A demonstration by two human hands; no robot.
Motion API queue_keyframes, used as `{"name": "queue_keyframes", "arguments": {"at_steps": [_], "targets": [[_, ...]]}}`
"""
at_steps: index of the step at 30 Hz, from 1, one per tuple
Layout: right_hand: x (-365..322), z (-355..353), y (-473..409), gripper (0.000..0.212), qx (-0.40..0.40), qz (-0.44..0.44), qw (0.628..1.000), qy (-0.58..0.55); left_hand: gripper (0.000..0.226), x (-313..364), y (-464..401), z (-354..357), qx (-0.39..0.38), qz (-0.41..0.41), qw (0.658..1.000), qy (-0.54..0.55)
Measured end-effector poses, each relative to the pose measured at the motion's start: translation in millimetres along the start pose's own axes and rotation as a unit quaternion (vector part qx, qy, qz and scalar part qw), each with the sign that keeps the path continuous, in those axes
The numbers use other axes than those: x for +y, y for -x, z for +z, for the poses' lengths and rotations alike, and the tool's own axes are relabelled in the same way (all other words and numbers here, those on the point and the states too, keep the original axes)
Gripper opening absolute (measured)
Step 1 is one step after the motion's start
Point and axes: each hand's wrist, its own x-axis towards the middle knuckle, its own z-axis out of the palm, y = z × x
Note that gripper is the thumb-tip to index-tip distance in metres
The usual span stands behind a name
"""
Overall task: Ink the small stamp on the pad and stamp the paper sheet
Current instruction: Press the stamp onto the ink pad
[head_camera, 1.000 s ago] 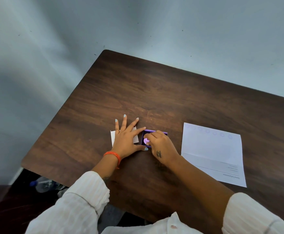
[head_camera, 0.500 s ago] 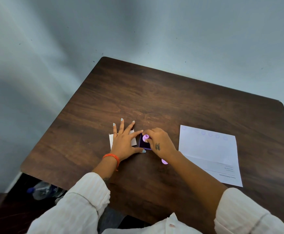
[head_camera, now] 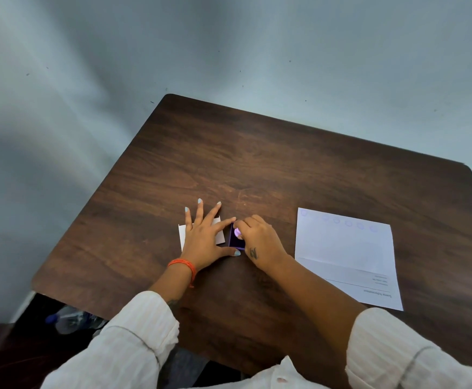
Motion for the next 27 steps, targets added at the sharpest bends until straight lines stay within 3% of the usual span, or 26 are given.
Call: {"name": "queue_keyframes", "arguments": {"at_steps": [5, 8, 10, 13, 16, 19, 21, 27], "targets": [[-1, -8, -6, 0.028, -0.004, 0.023, 0.999, -0.025, 0.079, 4, 1, -4, -0.002, -0.001, 1.0, 0.002], [4, -17, -5, 0.016, 0.052, 0.129, 0.972, -0.188, 0.082, 6, 3, -5, -0.008, -0.008, 1.0, -0.008], [10, -23, 4, 0.018, 0.12, 0.232, 0.898, -0.354, 0.087, 8, 3, -6, -0.023, -0.012, 0.999, -0.022], [20, -32, 21, 0.02, 0.109, 0.345, 0.702, -0.614, 0.096, 11, 4, -6, -0.042, -0.012, 0.998, -0.035], [29, -43, 40, 0.023, 0.094, 0.375, 0.528, -0.756, 0.101, 14, 8, -8, -0.03, -0.009, 0.999, 0.004], [35, -48, 62, 0.018, 0.112, 0.364, 0.396, -0.835, 0.101, 26, 11, -12, -0.002, -0.006, 0.999, 0.049], [38, -51, 75, 0.013, 0.123, 0.352, 0.35, -0.859, 0.096, 41, 9, -13, 0.017, -0.003, 0.996, 0.085], [58, -62, 109, 0.021, 0.176, 0.347, 0.308, -0.868, 0.072, 97, -3, -10, 0.037, 0.034, 0.984, 0.173]]}}
